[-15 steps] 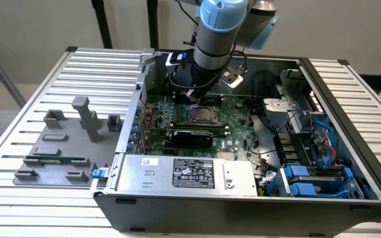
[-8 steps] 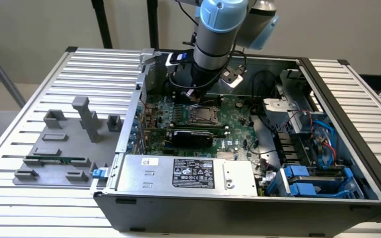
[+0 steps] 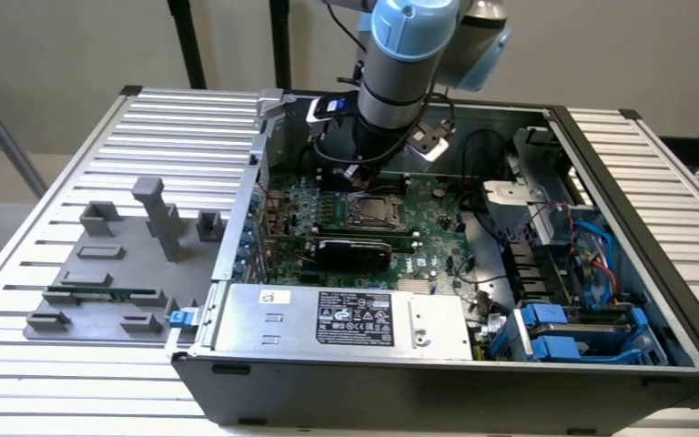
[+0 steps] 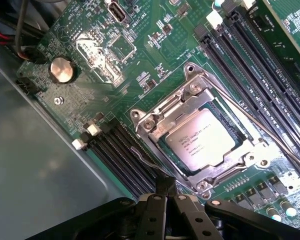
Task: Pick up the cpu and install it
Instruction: 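Install the first cpu locking lever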
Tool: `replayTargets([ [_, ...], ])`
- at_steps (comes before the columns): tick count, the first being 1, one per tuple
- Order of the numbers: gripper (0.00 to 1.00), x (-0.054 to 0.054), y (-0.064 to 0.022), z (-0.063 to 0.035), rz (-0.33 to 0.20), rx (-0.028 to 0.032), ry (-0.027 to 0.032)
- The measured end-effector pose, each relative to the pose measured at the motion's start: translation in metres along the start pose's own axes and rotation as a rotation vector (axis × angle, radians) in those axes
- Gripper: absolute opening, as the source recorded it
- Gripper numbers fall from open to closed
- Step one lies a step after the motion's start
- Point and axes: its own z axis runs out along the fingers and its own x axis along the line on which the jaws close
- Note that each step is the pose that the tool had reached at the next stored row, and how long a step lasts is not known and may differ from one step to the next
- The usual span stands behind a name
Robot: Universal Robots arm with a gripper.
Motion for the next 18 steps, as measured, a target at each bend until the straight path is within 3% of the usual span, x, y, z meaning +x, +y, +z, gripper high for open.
replayTargets([
  [18,0.11,0.0074,0.0102,0.0004,-0.046,0.0081,-0.0107],
])
